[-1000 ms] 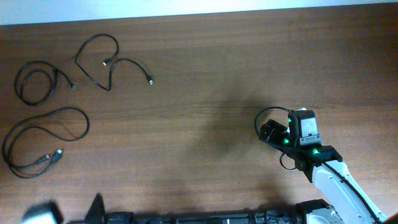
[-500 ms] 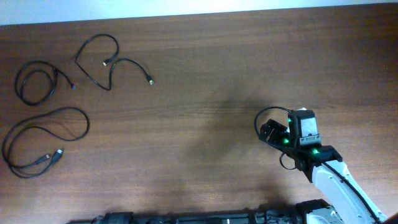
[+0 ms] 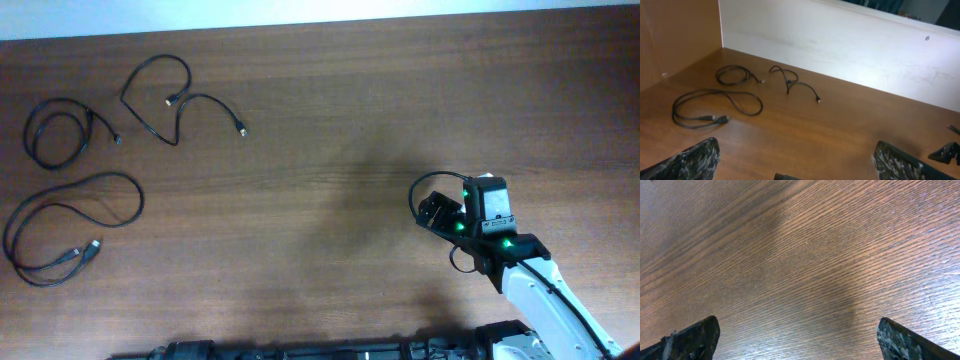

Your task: Untangle cables

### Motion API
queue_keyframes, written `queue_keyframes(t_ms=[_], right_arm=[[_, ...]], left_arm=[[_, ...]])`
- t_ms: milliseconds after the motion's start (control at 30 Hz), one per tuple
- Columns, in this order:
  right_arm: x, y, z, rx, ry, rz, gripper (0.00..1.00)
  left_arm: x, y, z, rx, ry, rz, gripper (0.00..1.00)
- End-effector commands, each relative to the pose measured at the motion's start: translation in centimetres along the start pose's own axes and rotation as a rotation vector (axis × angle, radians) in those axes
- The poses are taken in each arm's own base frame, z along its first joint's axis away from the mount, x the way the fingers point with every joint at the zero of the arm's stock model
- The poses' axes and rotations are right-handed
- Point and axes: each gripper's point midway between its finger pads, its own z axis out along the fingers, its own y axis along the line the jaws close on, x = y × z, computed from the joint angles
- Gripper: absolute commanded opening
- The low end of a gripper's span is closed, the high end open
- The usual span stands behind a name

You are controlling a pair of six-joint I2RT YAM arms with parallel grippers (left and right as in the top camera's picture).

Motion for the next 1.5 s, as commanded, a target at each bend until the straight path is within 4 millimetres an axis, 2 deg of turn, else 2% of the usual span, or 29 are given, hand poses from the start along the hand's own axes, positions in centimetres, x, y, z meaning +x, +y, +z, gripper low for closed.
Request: queue_keyframes(t_ms=[0,67,133,200,267,300,333,400,500,600,700,767,867,967,1167,1267,1467], right_arm=[[-0.2,0.0,-0.1,0.006,-0.010,-0.009,0.99],[-0.2,0.0,-0.1,0.006,-0.010,-0.009,0.99],[-0.2,0.0,-0.1,0.006,-0.010,-0.009,0.99],[-0.2,0.0,-0.1,0.006,-0.010,-0.009,0.99],[-0.2,0.0,-0.1,0.006,-0.010,-0.009,0.99],[-0.2,0.0,-0.1,0.006,-0.010,-0.009,0.99],[-0.2,0.0,-0.1,0.006,-0.010,-0.009,0.99],[-0.2,0.0,-0.1,0.006,-0.010,-0.009,0.99],[-0.2,0.0,-0.1,0.006,-0.010,-0.009,0.99],[-0.2,0.0,-0.1,0.006,-0.010,-0.009,0.99],[-0.2,0.0,-0.1,0.006,-0.010,-0.009,0.99],[-0.2,0.0,-0.1,0.006,-0.010,-0.009,0.99],[-0.2,0.0,-0.1,0.006,-0.010,-0.009,0.99],[-0.2,0.0,-0.1,0.006,-0.010,-0.009,0.99],[-0.2,0.0,-0.1,0.006,-0.010,-0.009,0.99],[-0.2,0.0,-0.1,0.006,-0.010,-0.009,0.99],[-0.2,0.0,-0.1,0.006,-0.010,-0.009,0.99]], left_arm=[[0.4,0.1,-0.3,-0.005,0.004,-0.002,0.99],[0.4,0.1,-0.3,-0.001,0.003,-0.002,0.99],[-1.7,-0.1,0.0,-0.001,-0.077,-0.013,0.99],[-2.9,-0.6,1.4,0.008,-0.112,-0.018,0.99],[-2.8,-1.1,5.2,0.000,-0.081,-0.014,0.99],[-2.3,-1.4,8.2,-0.005,-0.060,-0.011,0.99],[-2.1,-1.7,10.3,-0.003,-0.053,-0.010,0.99],[-1.5,-3.0,14.0,0.052,-0.054,-0.011,0.99],[-1.2,-3.4,18.8,0.064,-0.118,-0.017,0.99],[1.0,-3.4,22.5,0.065,-0.121,-0.018,0.99],[2.5,-3.4,25.3,0.076,-0.164,-0.022,0.99],[4.6,-3.1,27.1,0.073,-0.156,-0.022,0.99],[7.7,-2.6,29.0,0.066,-0.126,-0.018,0.99],[10.0,-2.2,30.3,0.068,-0.135,-0.019,0.99],[11.5,-1.9,31.1,0.069,-0.139,-0.019,0.99],[13.4,-1.6,31.3,0.053,-0.059,0.001,0.99],[13.5,-1.5,31.4,0.048,-0.053,0.002,0.99]])
